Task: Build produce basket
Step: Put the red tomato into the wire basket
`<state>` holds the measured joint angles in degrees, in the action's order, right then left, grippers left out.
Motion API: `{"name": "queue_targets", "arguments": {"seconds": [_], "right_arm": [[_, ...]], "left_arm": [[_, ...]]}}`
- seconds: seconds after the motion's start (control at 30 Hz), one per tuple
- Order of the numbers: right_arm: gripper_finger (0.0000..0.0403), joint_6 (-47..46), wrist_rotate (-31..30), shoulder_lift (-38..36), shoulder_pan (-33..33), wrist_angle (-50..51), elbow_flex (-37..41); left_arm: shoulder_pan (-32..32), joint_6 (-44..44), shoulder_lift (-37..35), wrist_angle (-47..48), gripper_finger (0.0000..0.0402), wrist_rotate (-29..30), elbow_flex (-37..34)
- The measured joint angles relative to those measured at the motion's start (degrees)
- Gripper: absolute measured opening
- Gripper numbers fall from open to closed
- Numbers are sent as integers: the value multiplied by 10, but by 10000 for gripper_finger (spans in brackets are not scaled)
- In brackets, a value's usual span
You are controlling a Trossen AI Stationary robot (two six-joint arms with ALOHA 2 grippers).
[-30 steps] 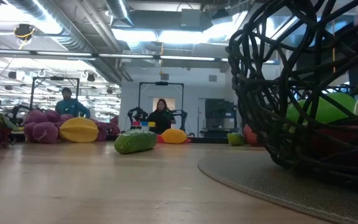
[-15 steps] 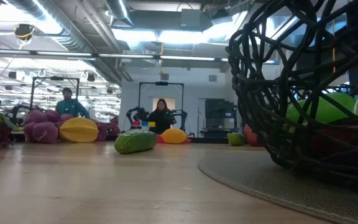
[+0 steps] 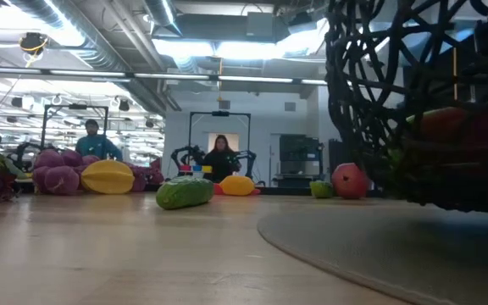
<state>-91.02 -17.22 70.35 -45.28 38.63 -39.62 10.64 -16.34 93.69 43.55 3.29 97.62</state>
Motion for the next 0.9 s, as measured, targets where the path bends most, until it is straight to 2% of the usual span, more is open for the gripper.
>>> {"name": "queue_targets", "arguments": {"seconds": [0.9], "right_arm": [[291,13,0,0,9,-50,-19]], "left_arm": [[0,3,0,-1,283,0,0]]}}
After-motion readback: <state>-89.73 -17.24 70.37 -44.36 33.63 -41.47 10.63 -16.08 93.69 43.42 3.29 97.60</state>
